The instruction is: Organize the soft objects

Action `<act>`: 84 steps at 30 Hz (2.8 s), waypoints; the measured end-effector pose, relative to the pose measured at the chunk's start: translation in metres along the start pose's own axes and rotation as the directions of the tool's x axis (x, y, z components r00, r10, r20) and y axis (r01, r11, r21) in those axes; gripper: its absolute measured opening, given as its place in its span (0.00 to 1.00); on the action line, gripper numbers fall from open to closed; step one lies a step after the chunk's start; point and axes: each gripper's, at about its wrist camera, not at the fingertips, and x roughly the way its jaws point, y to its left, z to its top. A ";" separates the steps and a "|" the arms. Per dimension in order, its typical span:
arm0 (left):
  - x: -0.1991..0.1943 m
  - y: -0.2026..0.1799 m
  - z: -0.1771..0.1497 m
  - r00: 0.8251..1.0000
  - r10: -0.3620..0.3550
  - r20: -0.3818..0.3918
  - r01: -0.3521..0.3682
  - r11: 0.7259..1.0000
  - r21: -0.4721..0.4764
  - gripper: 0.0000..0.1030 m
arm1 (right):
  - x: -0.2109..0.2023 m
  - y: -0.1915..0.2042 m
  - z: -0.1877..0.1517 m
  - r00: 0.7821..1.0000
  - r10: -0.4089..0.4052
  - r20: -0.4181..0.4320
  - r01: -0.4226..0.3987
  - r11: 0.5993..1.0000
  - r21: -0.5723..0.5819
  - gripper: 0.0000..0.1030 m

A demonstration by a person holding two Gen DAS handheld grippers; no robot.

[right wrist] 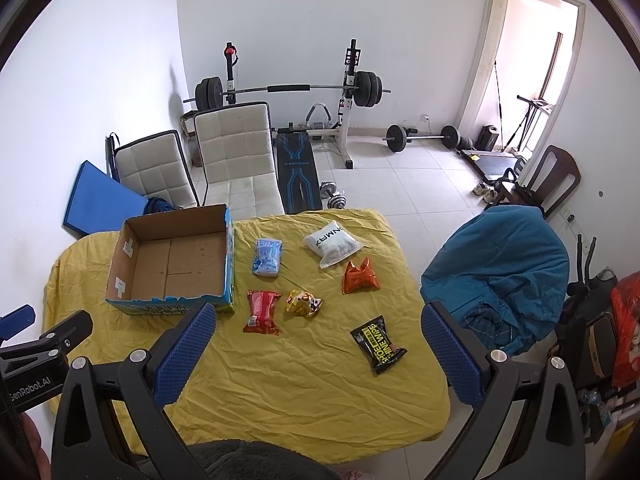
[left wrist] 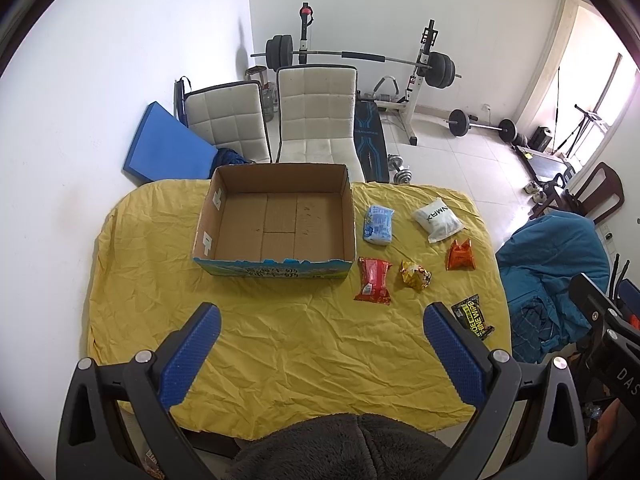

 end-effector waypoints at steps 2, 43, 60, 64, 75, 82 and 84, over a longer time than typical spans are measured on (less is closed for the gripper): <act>0.000 0.000 -0.001 1.000 0.000 0.001 0.000 1.000 -0.001 1.00 | 0.001 0.000 0.000 1.000 0.002 -0.002 -0.002 1.000 0.000 1.00; 0.336 -0.161 0.018 0.899 0.093 -0.427 0.048 0.950 0.308 1.00 | 0.410 -0.164 -0.107 0.757 -0.021 -0.654 0.052 0.998 0.029 1.00; 0.522 -0.212 0.023 0.650 0.537 -0.538 0.013 0.700 0.714 0.93 | 0.493 -0.170 -0.132 0.648 0.022 -0.761 -0.004 1.000 0.025 1.00; 0.545 -0.207 0.006 0.595 0.582 -0.555 0.042 0.667 0.744 0.91 | 0.493 -0.168 -0.131 0.648 0.007 -0.762 -0.011 1.000 0.000 1.00; 0.550 -0.195 -0.009 0.605 0.435 -0.667 0.073 0.803 0.591 0.60 | 0.499 -0.155 -0.148 0.610 0.069 -0.789 -0.031 0.997 0.064 0.85; 0.523 -0.187 -0.024 0.660 0.237 -0.713 0.117 0.905 0.409 0.59 | 0.495 -0.158 -0.161 0.599 0.123 -0.791 -0.001 0.988 0.152 0.62; 0.518 -0.185 -0.031 0.682 0.222 -0.697 0.117 0.907 0.404 0.60 | 0.491 -0.157 -0.163 0.601 0.138 -0.787 -0.003 0.985 0.171 0.61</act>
